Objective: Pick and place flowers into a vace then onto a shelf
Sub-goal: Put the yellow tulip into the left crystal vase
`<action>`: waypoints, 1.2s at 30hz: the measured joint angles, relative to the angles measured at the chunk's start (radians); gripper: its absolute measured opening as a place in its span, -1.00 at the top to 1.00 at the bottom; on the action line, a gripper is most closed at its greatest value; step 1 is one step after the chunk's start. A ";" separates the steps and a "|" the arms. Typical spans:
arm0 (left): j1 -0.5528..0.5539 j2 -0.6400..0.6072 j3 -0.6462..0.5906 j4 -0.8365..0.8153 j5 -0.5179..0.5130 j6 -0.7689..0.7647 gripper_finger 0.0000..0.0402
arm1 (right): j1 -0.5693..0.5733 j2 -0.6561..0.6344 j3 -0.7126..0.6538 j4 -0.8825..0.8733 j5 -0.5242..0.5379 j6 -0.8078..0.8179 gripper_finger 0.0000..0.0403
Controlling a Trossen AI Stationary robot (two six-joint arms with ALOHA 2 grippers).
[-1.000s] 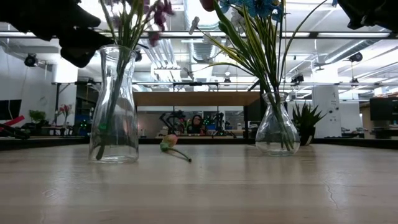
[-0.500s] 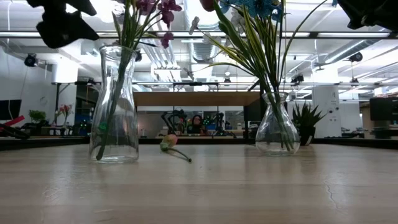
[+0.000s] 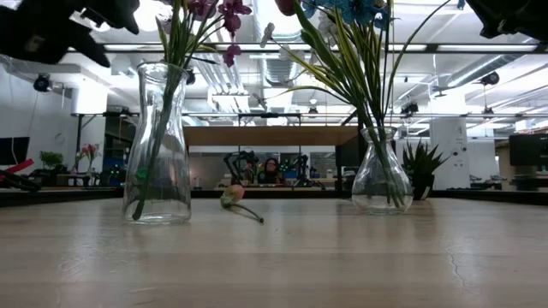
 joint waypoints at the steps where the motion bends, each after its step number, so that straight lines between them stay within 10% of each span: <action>1: 0.000 0.019 0.016 -0.008 0.024 -0.038 0.06 | 0.000 0.000 0.000 0.000 0.000 0.001 0.69; 17: -0.108 0.461 0.465 -0.781 0.130 -0.552 0.06 | 0.000 0.000 0.000 -0.047 0.000 0.134 0.69; 36: -0.159 0.864 0.787 -0.819 0.216 -0.601 0.06 | 0.000 0.005 0.000 -0.080 0.001 0.170 0.69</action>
